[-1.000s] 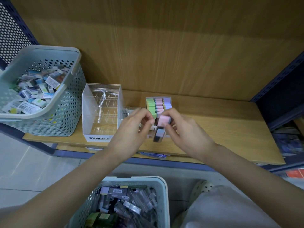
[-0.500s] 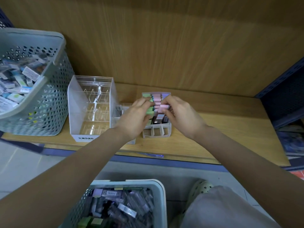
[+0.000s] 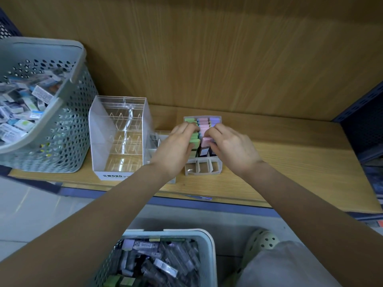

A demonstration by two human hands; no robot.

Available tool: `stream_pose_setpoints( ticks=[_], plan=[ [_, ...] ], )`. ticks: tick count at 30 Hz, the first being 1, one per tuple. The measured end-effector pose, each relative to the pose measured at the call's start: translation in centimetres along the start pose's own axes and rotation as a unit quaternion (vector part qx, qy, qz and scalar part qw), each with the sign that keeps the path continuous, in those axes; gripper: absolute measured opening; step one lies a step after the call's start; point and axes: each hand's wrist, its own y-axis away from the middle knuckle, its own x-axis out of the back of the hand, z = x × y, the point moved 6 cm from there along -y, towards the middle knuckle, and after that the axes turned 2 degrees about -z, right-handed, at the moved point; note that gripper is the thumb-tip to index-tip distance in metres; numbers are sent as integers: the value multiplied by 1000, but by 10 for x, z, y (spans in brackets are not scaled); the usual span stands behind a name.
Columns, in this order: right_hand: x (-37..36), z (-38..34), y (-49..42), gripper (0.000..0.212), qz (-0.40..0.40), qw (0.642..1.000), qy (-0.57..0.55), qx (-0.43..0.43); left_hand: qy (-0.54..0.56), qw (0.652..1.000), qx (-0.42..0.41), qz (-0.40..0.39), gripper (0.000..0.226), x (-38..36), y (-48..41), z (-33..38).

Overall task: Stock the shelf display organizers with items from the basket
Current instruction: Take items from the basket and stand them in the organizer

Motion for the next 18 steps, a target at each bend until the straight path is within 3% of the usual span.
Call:
stream_pose_setpoints(
  ticks=[5, 9, 14, 18],
  plan=[
    [-2, -4, 1, 39, -23, 997, 76, 6, -15, 1000, 4, -27, 31, 2, 1, 5],
    [0, -9, 5, 41, -36, 993, 112, -4, -73, 995, -5, -74, 43, 5, -3, 6],
    [-3, -16, 30, 64, -168, 977, 122, -46, -194, 977, -30, -82, 55, 14, 13, 19],
    [28, -41, 46, 66, -55, 990, 132, -12, -204, 972, -116, 18, 56, 40, 72, 32]
  ],
)
